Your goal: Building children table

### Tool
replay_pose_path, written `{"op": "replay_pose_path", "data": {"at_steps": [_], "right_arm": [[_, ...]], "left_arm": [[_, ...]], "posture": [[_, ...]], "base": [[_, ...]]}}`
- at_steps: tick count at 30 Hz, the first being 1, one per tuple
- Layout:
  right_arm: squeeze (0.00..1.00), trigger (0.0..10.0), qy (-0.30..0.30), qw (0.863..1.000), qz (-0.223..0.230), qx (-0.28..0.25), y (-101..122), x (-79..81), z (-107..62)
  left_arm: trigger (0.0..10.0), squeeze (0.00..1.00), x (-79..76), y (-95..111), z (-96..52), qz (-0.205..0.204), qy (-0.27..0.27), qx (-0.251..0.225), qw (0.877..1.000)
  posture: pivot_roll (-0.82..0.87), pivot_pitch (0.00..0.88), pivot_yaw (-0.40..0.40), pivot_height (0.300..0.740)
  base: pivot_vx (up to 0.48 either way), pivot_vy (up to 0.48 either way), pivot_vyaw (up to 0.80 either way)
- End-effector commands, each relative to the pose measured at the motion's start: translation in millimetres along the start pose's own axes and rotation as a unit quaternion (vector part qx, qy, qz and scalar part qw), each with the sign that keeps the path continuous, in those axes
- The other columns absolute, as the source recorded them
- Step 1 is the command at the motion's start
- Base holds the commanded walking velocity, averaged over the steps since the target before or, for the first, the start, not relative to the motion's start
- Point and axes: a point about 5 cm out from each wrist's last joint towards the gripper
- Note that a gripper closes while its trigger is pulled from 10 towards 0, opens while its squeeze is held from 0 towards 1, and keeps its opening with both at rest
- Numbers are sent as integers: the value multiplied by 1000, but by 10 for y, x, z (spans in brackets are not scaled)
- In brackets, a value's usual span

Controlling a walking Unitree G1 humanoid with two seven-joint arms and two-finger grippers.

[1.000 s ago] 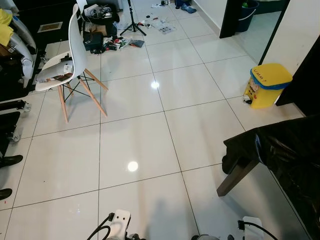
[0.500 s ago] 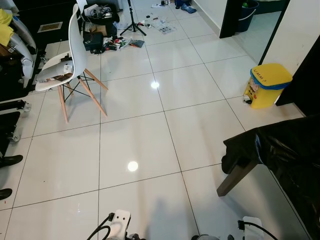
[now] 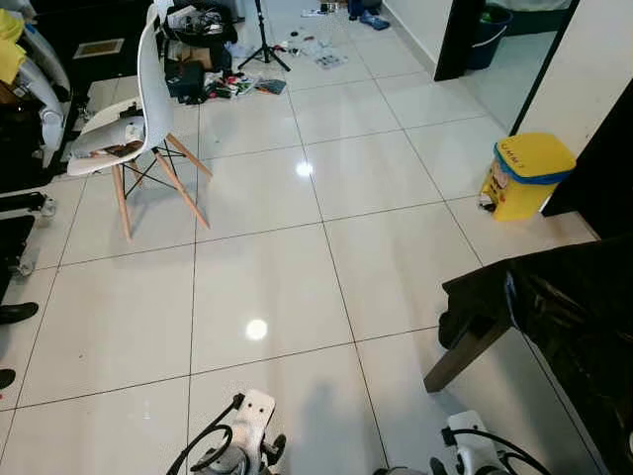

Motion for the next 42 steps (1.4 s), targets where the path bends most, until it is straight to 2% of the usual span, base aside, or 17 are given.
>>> {"op": "replay_pose_path", "data": {"at_steps": [1, 13, 16, 19, 24, 30, 35, 37, 39, 40, 42], "right_arm": [[0, 10000, -2, 1000, 7, 22, -117, 8, -28], [0, 10000, -22, 999, 14, 21, -142, -13, -39], [0, 10000, -29, 999, 24, 14, -123, -31, -38], [0, 10000, -35, 999, 26, 10, -110, -51, -38], [0, 10000, -38, 999, 24, 2, -77, -141, -48], [0, 10000, -48, 998, 29, -2, -53, -194, -51], [0, 10000, -32, 999, 25, -20, 57, -62, 3], [0, 10000, -26, 999, 31, -29, 86, -28, 13], [0, 10000, -20, 998, 36, -48, 167, 1, 31], [0, 10000, -20, 998, 36, -48, 167, 1, 31], [0, 10000, -15, 996, 50, -77, 279, 18, 47]], "left_arm": [[10000, 0, -12, -92, -23, 1, -5, 18, 1000], [10000, 0, 48, -179, -62, -2, 14, 28, 999], [10000, 0, 131, -213, -88, -23, 42, 33, 998], [10000, 0, 208, -240, -112, -66, 71, 32, 995], [10000, 0, 169, -263, -109, -94, 83, 32, 992], [10000, 0, 81, -252, -84, -89, 72, 33, 993], [10000, 0, 50, -177, -48, -72, 66, 28, 995], [10000, 0, 49, -125, -33, -82, 63, 16, 995], [10000, 0, 41, 3, 1, -76, 56, -12, 995], [10000, 0, 41, 3, 1, -76, 56, -12, 995], [10000, 0, 11, 179, 41, -60, 41, -48, 996]], "posture": [[-160, 92, 28, 740], [-149, 102, 25, 740], [-147, 117, 27, 740], [-144, 139, 10, 740], [-156, 129, 31, 740], [-161, 119, 37, 740], [-168, 73, 38, 740], [-165, 76, 38, 740], [-163, 72, 41, 740], [-163, 72, 41, 740], [-152, 82, 35, 740]], "base": [[0, 0, 0], [0, 0, 0], [0, 0, 0], [0, 0, 0], [0, 0, 0], [0, 0, 0], [0, 0, 640], [0, 0, 800], [0, 0, 0], [0, 0, 0], [0, 0, 0]]}}
Point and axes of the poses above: a point about 5 cm out from each wrist's last joint towards the gripper, its own z axis pointing out of the wrist towards the gripper, its own y axis along the axis of the wrist's last joint, x = y × z, and after that the axes turned 4 degrees about z, right-handed
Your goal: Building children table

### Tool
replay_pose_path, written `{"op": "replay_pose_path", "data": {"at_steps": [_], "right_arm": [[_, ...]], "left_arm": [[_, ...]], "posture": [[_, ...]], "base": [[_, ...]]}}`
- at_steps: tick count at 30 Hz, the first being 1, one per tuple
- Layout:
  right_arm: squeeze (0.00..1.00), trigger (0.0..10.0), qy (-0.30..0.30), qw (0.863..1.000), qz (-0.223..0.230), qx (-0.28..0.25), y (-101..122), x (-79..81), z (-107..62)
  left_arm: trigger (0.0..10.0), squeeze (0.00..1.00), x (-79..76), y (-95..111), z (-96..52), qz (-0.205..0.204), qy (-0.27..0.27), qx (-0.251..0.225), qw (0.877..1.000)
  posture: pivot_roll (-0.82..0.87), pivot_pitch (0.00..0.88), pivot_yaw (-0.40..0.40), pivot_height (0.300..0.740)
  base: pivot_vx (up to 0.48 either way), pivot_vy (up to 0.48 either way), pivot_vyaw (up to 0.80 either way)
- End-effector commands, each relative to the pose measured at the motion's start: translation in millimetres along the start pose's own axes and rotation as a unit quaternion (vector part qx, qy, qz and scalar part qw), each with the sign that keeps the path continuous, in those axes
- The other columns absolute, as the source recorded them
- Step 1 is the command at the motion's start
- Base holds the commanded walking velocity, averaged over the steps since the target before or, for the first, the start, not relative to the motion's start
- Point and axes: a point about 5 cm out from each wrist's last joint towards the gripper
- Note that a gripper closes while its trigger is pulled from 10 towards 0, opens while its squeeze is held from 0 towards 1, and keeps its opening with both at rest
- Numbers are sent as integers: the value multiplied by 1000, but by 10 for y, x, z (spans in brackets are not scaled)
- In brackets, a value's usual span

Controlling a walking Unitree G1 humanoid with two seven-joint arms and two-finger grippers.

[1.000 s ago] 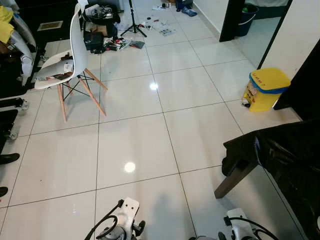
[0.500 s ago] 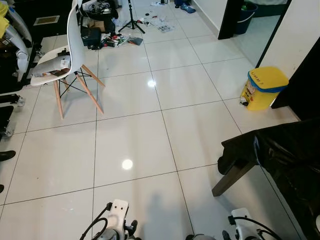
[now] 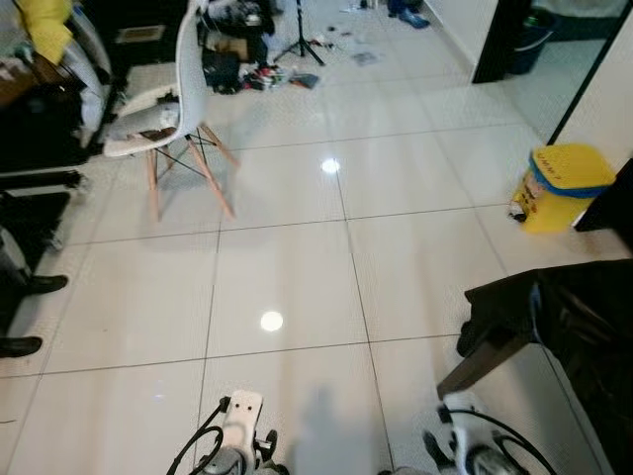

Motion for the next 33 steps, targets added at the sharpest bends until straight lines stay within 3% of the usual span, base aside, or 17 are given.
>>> {"op": "replay_pose_path", "data": {"at_steps": [1, 7, 10, 11, 12, 13, 14, 19, 23, 24, 25, 26, 27, 30, 33], "right_arm": [[0, 10000, 3, 1000, 21, -5, -27, 12, -15], [0, 10000, 20, 999, 17, -27, 46, 49, 0], [0, 10000, 35, 997, 10, -67, 203, 81, 29], [0, 10000, 35, 997, 10, -67, 203, 81, 29], [0, 10000, 46, 993, 8, -108, 390, 107, 60], [0, 10000, 46, 993, 8, -108, 390, 107, 60], [0, 10000, 50, 990, 11, -131, 498, 115, 75], [0, 10000, 60, 983, 10, -175, 732, 132, 99], [0, 10000, 62, 982, 10, -180, 759, 136, 102], [0, 10000, 64, 981, 5, -185, 797, 146, 108], [0, 10000, 67, 978, 3, -195, 855, 147, 111], [0, 10000, 67, 977, 2, -203, 898, 147, 112], [0, 10000, 67, 975, 3, -210, 931, 144, 112], [0, 10000, 67, 975, 4, -214, 947, 141, 109], [0, 10000, 53, 966, 10, -254, 1087, 121, 78]], "left_arm": [[10000, 0, -71, 137, 36, 15, -22, -30, 999], [10000, 0, -108, 297, 69, 13, -29, -62, 998], [10000, 0, -107, 595, 97, 5, -17, -128, 992], [10000, 0, -107, 595, 97, 5, -17, -128, 992], [10000, 0, -107, 876, 90, 22, -10, -191, 981], [10000, 0, -107, 876, 90, 22, -10, -191, 981], [10000, 0, -83, 1005, 80, 42, 7, -215, 976], [10000, 0, 1, 1273, 55, 53, 49, -258, 963], [10000, 0, 10, 1312, 51, 51, 54, -264, 962], [10000, 0, 40, 1441, 53, -22, 81, -277, 957], [10000, 0, 106, 1604, 54, -161, 111, -286, 938], [10000, 0, 160, 1708, 51, -279, 132, -283, 908], [10000, 0, 202, 1784, 39, -349, 149, -281, 881], [10000, 0, 243, 1860, -2, -347, 164, -298, 874], [10000, 0, 486, 2168, -277, -174, 223, -402, 871]], "posture": [[-150, 80, 33, 740], [-140, 82, 24, 740], [-133, 83, 17, 740], [-133, 83, 17, 740], [-135, 77, 16, 740], [-135, 77, 16, 740], [-139, 75, 16, 740], [-144, 68, 12, 740], [-144, 68, 12, 740], [-151, 63, 4, 740], [-154, 63, 0, 740], [-157, 66, 0, 740], [-159, 66, 1, 740], [-162, 67, 1, 740], [-176, 81, 8, 740]], "base": [[0, 0, 0], [0, 0, 0], [0, 0, 0], [0, 0, 0], [0, 0, 0], [0, 0, 0], [0, 0, 0], [0, 0, 0], [0, 0, 0], [0, 0, 0], [0, 0, 0], [0, 0, 0], [0, 0, 0], [0, 0, 0], [0, 0, 0]]}}
Point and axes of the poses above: a point about 5 cm out from each wrist's last joint towards the gripper, its own z axis pointing out of the wrist towards the gripper, its own y axis along the axis of the wrist's last joint, x = y × z, and after that the axes turned 4 degrees about z, right-handed
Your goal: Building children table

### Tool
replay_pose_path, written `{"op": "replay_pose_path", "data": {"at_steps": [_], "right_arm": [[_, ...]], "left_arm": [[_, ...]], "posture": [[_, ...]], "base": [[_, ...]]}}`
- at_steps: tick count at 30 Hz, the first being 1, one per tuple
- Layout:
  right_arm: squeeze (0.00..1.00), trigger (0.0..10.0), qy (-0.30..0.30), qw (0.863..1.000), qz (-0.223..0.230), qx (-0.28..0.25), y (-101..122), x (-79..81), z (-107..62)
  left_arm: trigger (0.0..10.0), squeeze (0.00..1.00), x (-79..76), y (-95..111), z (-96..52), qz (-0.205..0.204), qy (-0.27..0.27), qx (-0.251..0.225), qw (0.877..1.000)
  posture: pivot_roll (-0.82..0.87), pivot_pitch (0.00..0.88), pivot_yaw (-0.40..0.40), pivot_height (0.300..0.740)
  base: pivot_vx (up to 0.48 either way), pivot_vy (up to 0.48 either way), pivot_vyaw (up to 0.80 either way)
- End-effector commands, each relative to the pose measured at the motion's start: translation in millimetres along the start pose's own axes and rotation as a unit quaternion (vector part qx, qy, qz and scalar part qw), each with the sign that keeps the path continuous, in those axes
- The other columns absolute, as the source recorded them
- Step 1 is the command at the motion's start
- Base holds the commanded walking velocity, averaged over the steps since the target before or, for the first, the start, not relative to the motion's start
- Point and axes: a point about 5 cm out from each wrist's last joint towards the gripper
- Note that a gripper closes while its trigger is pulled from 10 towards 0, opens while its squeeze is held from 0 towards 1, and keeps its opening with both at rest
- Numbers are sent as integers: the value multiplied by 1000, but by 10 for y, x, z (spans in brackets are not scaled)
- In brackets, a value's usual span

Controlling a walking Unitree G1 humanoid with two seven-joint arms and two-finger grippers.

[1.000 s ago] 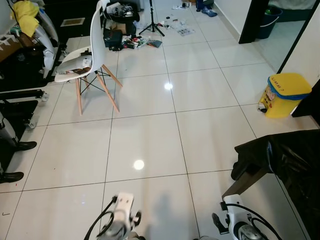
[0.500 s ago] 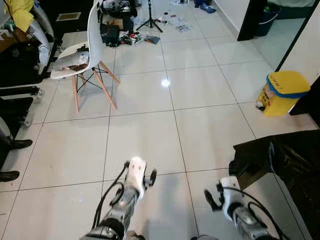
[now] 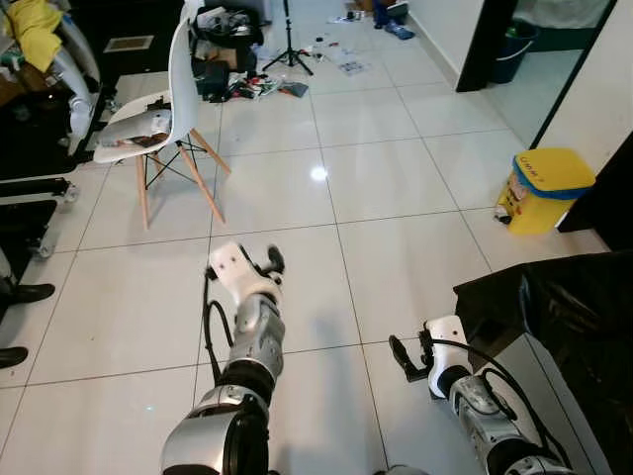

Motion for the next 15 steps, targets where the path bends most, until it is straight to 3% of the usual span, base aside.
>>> {"op": "replay_pose_path", "data": {"at_steps": [1, 4, 5, 6, 7, 15], "right_arm": [[0, 10000, -10, 1000, 6, -19, 37, -7, -8], [0, 10000, -16, 999, 8, -42, 122, -13, 9], [0, 10000, -24, 997, 10, -73, 239, -21, 28], [0, 10000, -24, 997, 10, -73, 239, -21, 28], [0, 10000, -28, 994, 8, -102, 360, -16, 43], [0, 10000, -41, 986, 4, -161, 640, 7, 40]], "left_arm": [[10000, 0, 79, 138, 15, 66, 8, -46, 997], [10000, 0, 71, 158, 13, 79, -27, -48, 995], [10000, 0, 18, 181, -22, 104, -89, -61, 989], [10000, 0, 18, 181, -22, 104, -89, -61, 989], [10000, 0, -24, 192, -71, 98, -144, -61, 983], [10000, 0, -17, 220, -173, 113, -181, -67, 975]], "posture": [[-176, 81, 8, 740], [-179, 84, 11, 740], [-178, 86, 12, 740], [-178, 86, 12, 740], [-177, 91, 12, 740], [-172, 100, 15, 740]], "base": [[0, 0, 0], [0, 0, 0], [0, 0, 0], [0, 0, 0], [0, 0, 0], [0, 0, 0]]}}
Point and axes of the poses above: a point about 5 cm out from each wrist's last joint towards the gripper, its own z axis pointing out of the wrist towards the gripper, its own y axis along the axis of the wrist's last joint, x = y × z, and after that the axes turned 4 degrees about z, right-handed
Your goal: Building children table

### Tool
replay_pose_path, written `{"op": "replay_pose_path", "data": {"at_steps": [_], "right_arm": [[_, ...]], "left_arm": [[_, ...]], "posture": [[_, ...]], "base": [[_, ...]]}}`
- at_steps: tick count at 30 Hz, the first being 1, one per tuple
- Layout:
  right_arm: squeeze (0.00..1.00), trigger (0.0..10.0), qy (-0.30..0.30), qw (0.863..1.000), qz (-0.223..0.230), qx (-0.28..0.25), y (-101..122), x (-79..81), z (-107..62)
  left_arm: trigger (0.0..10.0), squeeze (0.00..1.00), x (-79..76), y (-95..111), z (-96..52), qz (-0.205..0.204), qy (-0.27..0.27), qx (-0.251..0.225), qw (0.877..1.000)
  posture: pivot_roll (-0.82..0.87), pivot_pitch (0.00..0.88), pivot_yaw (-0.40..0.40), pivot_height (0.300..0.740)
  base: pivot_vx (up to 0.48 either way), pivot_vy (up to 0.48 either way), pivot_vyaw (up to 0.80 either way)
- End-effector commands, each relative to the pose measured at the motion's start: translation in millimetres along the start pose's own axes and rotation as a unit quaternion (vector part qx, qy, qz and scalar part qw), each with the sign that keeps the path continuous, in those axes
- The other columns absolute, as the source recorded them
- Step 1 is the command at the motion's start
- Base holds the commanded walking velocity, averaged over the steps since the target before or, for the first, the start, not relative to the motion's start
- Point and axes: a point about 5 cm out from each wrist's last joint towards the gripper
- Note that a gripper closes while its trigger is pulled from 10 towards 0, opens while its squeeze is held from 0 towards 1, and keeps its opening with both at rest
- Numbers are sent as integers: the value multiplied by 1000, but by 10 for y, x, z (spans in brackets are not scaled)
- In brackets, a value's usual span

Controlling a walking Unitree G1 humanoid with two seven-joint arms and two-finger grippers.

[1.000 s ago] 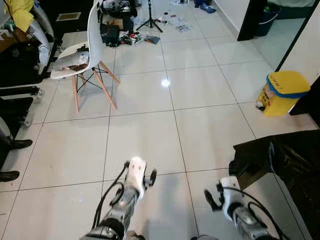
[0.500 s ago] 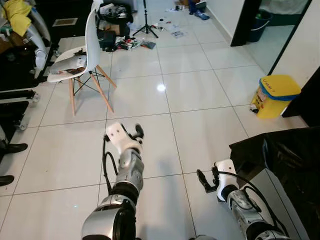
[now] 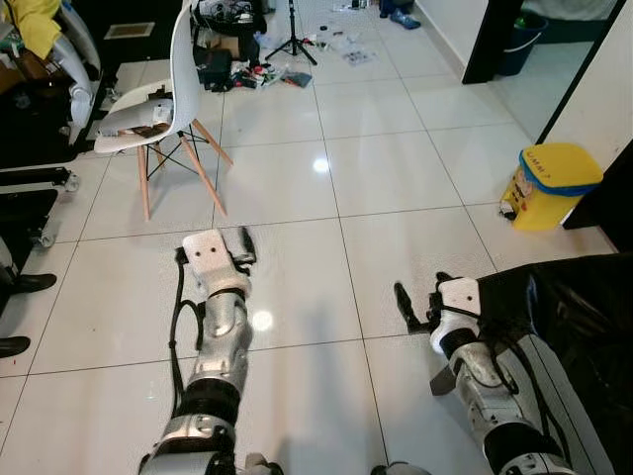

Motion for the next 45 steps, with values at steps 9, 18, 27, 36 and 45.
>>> {"op": "replay_pose_path", "data": {"at_steps": [9, 18, 27, 36, 45], "right_arm": [[0, 10000, -30, 996, 21, -87, 466, -9, -23], [0, 10000, -50, 990, 25, -129, 725, -51, -93], [0, 10000, -67, 987, -4, -144, 936, -105, -100], [0, 10000, -77, 987, 1, -142, 1054, -113, -61], [0, 10000, -85, 984, -11, -156, 1231, -122, -16]], "left_arm": [[10000, 0, -86, 164, -210, 41, -65, -21, 997], [10000, 0, -28, 333, -231, 25, -54, -21, 998], [10000, 0, 9, 511, -172, 28, -65, -25, 997], [10000, 0, -69, 667, -66, 38, -94, -28, 994], [10000, 0, -75, 834, 49, 24, -82, -35, 996]], "posture": [[-160, 108, 19, 740], [-159, 111, 23, 740], [-168, 66, 36, 740], [-181, 77, 59, 740], [-189, 87, 67, 740]], "base": [[0, 0, 0], [0, 0, 0], [0, 0, -63], [0, 0, -765], [0, 0, -760]]}}
Point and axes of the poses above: a point about 5 cm out from each wrist's last joint towards the gripper, its own z axis pointing out of the wrist towards the gripper, its own y axis along the axis of the wrist's last joint, x = y × z, and after that the axes turned 4 degrees about z, right-handed
